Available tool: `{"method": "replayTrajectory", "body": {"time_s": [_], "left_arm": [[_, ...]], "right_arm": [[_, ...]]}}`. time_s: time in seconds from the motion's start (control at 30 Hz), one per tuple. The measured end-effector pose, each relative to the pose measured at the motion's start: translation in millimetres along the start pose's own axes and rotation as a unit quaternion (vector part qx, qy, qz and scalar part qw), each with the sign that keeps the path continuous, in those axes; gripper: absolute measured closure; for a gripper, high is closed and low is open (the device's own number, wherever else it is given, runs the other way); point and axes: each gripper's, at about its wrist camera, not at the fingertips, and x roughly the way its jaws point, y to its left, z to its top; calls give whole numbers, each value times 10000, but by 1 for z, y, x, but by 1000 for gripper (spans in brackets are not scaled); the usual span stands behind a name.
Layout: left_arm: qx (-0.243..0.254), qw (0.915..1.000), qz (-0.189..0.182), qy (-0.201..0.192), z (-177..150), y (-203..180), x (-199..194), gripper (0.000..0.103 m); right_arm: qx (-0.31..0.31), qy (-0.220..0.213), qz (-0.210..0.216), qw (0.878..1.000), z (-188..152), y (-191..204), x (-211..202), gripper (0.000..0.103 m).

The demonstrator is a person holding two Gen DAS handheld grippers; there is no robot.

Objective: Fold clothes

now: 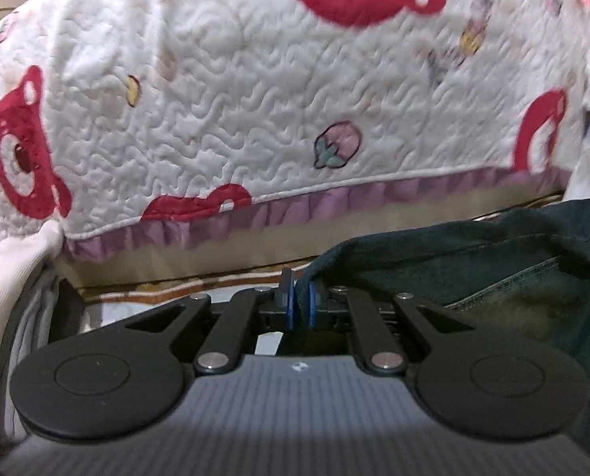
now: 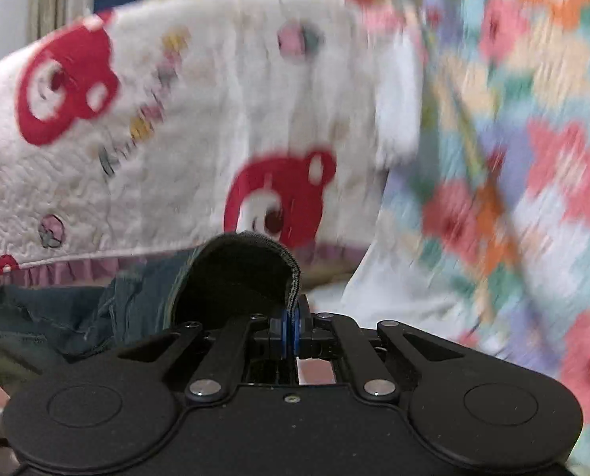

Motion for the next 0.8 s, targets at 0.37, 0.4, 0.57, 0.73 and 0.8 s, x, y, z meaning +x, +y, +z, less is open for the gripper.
{"method": "replayTrajectory", "body": {"time_s": [0.37, 0.4, 0.57, 0.73, 0.8], "left_arm": [[-1004, 9813, 481, 1570, -6, 5, 177, 73], [-1028, 9811, 305, 1611, -15, 6, 171, 65], [-669, 9813, -470, 1742, -52, 10, 116, 57], [-577, 9677, -1395, 2019, -79, 16, 64, 56], [-298, 9615, -1757, 2093, -94, 10, 38, 53]], "right_arm": [[62, 1367, 40, 9906, 0, 20, 237, 67], [-72, 1472, -125, 9890, -11, 27, 242, 67], [324, 1342, 672, 9881, -49, 30, 174, 64], [721, 1390, 905, 9835, -102, -4, 77, 50], [1058, 1463, 751, 9807, -123, -20, 57, 48]]}}
